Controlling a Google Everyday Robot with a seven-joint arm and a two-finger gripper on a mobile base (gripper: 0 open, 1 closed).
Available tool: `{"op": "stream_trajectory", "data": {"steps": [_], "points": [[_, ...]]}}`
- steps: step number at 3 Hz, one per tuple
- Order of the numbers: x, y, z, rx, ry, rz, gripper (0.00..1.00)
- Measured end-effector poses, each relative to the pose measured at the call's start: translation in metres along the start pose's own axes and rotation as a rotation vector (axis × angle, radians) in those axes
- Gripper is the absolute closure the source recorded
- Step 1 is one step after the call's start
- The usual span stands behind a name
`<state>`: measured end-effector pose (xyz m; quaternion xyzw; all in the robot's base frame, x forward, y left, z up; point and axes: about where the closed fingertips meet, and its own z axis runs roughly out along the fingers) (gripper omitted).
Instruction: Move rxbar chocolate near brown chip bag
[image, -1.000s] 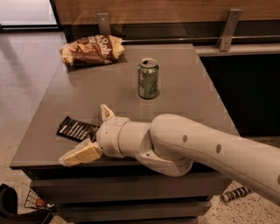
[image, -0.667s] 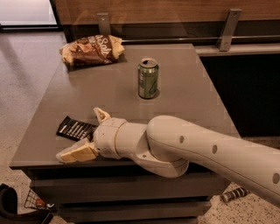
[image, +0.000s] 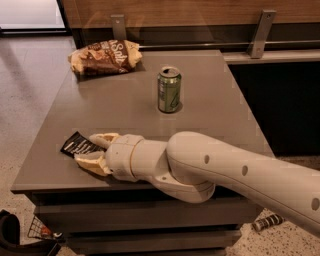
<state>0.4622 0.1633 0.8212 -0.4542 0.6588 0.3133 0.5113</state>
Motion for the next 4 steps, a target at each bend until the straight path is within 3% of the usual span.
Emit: {"op": "stream_trajectory", "data": {"steps": [1,2,4], "points": [[-0.001,0.001,0.001,-0.002,0.0,-0.003,0.84],[-0.002,0.003,0.001,-0.004,0.0,-0.006,1.0],[-0.009,-0.01,-0.011,0.019,0.011,-0.021,1.0]]}}
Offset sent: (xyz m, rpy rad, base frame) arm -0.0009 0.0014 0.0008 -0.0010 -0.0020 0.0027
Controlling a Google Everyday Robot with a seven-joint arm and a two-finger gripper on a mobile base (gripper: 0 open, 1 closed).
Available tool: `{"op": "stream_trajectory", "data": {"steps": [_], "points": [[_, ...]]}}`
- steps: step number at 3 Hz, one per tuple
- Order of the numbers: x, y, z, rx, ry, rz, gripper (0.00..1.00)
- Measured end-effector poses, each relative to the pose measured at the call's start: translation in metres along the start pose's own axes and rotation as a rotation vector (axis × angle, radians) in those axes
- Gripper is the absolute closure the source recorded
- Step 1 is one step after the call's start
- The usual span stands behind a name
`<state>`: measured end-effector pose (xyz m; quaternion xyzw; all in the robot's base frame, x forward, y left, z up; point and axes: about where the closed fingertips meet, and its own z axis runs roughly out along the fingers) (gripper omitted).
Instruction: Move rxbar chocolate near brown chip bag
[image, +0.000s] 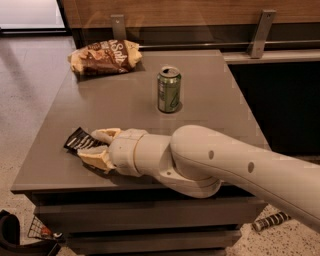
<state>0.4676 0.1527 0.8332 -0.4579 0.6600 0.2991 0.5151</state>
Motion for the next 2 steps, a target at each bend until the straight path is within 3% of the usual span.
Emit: {"op": "stream_trajectory", "data": {"steps": [1,2], "points": [[-0.026,-0.025,-0.022,0.026,0.027,-0.053,1.0],[-0.062,-0.07,-0.063,0.082,0.083,-0.127,1.0]]}}
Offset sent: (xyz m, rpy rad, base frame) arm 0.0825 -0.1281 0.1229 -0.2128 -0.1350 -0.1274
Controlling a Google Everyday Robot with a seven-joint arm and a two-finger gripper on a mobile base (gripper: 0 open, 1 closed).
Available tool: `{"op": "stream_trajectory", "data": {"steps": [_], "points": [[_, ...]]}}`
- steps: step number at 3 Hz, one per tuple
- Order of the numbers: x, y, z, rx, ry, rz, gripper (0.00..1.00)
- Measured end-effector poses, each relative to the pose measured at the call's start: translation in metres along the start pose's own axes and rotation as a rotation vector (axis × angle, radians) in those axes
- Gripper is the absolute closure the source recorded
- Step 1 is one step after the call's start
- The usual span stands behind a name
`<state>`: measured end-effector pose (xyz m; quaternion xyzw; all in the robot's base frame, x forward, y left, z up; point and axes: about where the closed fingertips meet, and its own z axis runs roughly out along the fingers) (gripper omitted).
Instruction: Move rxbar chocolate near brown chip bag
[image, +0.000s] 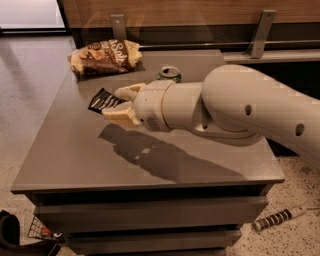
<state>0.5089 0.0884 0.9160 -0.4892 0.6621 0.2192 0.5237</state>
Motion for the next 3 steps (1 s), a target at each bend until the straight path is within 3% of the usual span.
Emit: {"op": "stream_trajectory", "data": {"steps": [1,2,3], "points": [[-0.006,-0.029,-0.02,0.038,0.03,-0.022,1.0],[-0.02,-0.061,-0.033,0.044,0.055,-0.046,1.0],[-0.045,-0.115,-0.031,0.047,0.067,-0.113,1.0]]}}
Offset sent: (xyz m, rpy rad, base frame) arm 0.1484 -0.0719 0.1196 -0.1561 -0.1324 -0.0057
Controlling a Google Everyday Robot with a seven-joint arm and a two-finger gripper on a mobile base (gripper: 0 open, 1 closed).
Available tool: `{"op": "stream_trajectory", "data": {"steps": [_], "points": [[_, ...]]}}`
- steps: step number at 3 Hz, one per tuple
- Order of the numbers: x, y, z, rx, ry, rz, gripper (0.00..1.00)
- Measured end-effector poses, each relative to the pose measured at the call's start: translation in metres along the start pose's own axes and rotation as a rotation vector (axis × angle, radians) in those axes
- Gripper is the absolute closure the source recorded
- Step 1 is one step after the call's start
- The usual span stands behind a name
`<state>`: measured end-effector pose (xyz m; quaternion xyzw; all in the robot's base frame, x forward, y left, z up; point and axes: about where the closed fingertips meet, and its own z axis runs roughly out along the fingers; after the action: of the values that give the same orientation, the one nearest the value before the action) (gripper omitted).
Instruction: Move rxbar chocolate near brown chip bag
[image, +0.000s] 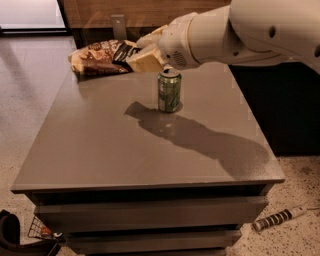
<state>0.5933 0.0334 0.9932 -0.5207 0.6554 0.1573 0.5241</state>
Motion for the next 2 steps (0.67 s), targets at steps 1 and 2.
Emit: {"op": "stream_trajectory", "data": {"steps": [1,2], "points": [[-0.023,-0.044,-0.005,0.027,-0.003,-0.06,1.0],[-0.03,-0.104,0.006,0.058,0.017,-0.078,1.0]]}}
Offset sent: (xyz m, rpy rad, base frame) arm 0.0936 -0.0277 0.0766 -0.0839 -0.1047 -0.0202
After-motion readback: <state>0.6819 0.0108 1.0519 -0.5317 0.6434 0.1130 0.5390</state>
